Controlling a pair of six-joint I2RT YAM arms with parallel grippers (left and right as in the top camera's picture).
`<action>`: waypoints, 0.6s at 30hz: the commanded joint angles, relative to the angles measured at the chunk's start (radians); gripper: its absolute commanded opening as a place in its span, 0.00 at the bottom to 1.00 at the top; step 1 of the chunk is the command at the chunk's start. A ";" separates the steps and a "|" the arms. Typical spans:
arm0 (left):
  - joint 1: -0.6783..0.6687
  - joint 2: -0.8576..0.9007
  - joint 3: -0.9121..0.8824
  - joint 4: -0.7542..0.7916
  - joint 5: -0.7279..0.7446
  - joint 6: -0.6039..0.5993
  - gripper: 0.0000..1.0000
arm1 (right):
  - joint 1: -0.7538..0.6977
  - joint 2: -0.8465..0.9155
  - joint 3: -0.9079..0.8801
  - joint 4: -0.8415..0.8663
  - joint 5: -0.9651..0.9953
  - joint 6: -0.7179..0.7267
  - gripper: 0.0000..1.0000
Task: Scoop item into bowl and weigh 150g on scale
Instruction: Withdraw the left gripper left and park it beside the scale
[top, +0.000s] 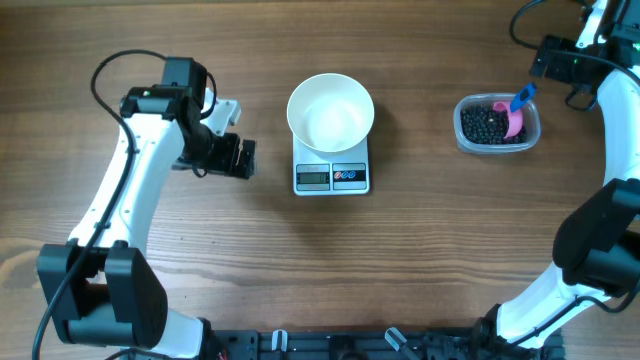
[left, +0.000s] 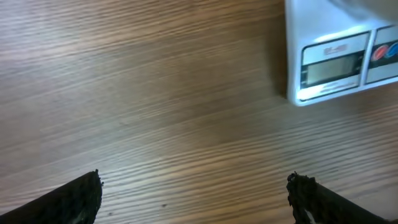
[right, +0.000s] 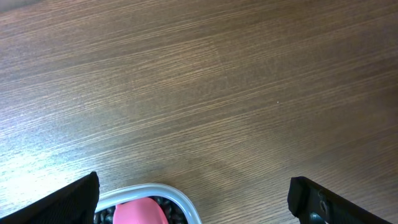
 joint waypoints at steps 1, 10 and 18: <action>-0.002 0.006 -0.006 0.018 0.018 0.181 1.00 | 0.000 -0.021 0.015 0.002 0.014 0.019 1.00; 0.034 0.011 -0.056 0.057 0.171 1.095 1.00 | 0.000 -0.021 0.015 0.002 0.014 0.019 1.00; 0.037 0.016 -0.140 0.071 0.312 1.466 1.00 | 0.000 -0.021 0.015 0.002 0.014 0.019 1.00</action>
